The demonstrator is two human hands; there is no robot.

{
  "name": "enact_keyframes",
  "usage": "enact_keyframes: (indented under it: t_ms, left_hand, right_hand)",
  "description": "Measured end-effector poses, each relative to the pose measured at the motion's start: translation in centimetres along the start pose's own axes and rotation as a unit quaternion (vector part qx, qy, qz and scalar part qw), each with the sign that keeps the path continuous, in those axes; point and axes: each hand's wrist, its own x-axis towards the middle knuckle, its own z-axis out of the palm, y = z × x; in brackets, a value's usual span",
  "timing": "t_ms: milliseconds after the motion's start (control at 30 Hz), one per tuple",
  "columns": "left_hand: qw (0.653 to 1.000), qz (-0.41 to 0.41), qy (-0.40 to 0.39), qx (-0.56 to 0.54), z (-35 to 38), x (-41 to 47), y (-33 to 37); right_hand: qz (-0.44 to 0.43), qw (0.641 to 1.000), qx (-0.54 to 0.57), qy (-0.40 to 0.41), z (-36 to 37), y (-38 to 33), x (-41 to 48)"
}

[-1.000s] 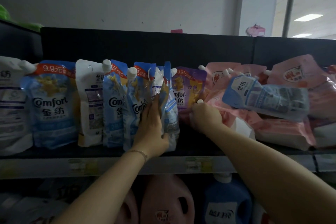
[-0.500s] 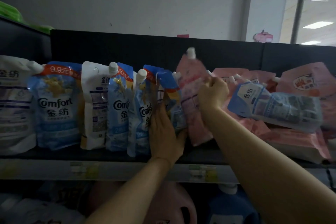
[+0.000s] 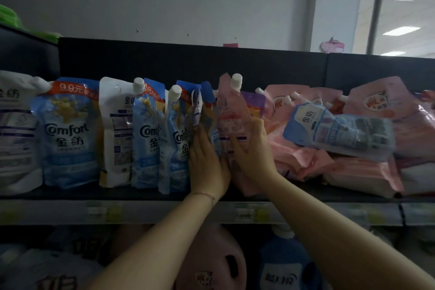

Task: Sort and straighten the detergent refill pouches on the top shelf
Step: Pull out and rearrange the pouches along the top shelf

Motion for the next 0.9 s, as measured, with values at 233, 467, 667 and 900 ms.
enact_keyframes:
  t_ms: [233, 467, 667, 900]
  left_hand:
    - [0.997, 0.077, -0.019, 0.008, -1.0, -0.8, -1.6]
    - [0.994, 0.095, 0.026, 0.038, 0.1, -1.2, -2.3]
    - [0.991, 0.106, 0.04, 0.072, 0.4, -1.3, -2.6]
    - [0.992, 0.104, 0.032, 0.064, 0.7, -1.2, -3.3]
  right_hand:
    - [0.079, 0.959, -0.265, -0.059, -2.2, 0.7, -5.5]
    - [0.143, 0.937, -0.3, -0.106, -1.9, 0.0, -5.0]
    - [0.187, 0.903, -0.353, -0.155, 0.3, 2.1, -2.9]
    - [0.161, 0.918, -0.261, -0.251, -2.9, 1.9, -2.5]
